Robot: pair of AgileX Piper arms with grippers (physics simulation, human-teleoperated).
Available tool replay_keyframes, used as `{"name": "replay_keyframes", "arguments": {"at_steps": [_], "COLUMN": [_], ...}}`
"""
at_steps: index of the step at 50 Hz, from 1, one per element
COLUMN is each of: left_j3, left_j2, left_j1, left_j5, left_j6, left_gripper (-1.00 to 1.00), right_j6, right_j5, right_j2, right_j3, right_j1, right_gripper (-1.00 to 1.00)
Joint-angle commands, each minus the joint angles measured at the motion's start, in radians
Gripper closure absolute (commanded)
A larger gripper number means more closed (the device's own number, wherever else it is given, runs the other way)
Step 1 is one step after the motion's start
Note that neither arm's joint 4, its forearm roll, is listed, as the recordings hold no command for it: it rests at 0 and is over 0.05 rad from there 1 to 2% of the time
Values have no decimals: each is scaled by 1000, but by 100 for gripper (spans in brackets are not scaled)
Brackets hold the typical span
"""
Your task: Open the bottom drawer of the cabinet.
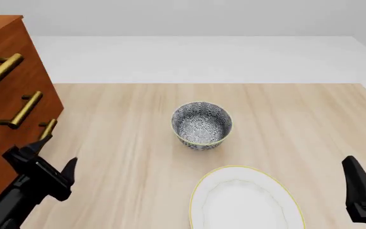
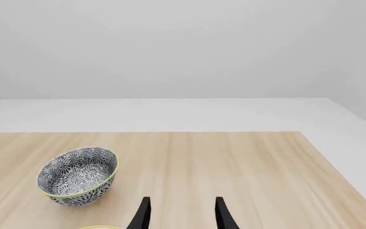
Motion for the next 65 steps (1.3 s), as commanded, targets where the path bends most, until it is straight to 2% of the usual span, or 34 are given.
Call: {"name": "replay_keyframes", "arguments": {"at_steps": [1, 10, 39, 65], "left_j3": [0, -15, -149, -202], "left_j2": [30, 68, 255, 337], "left_j1": [30, 59, 105, 175], "left_j5": [-1, -1, -1, -1], "left_j6": [21, 22, 52, 80], "left_gripper": [-100, -100, -100, -100], "right_j6": [0, 0, 0, 1], "right_j5": [4, 1, -8, -8], "right_j2": [-1, -1, 4, 4], "right_j3": [-3, 0, 4, 5], "right_j1": [0, 0, 1, 0], "right_gripper": [-100, -100, -100, -100]}}
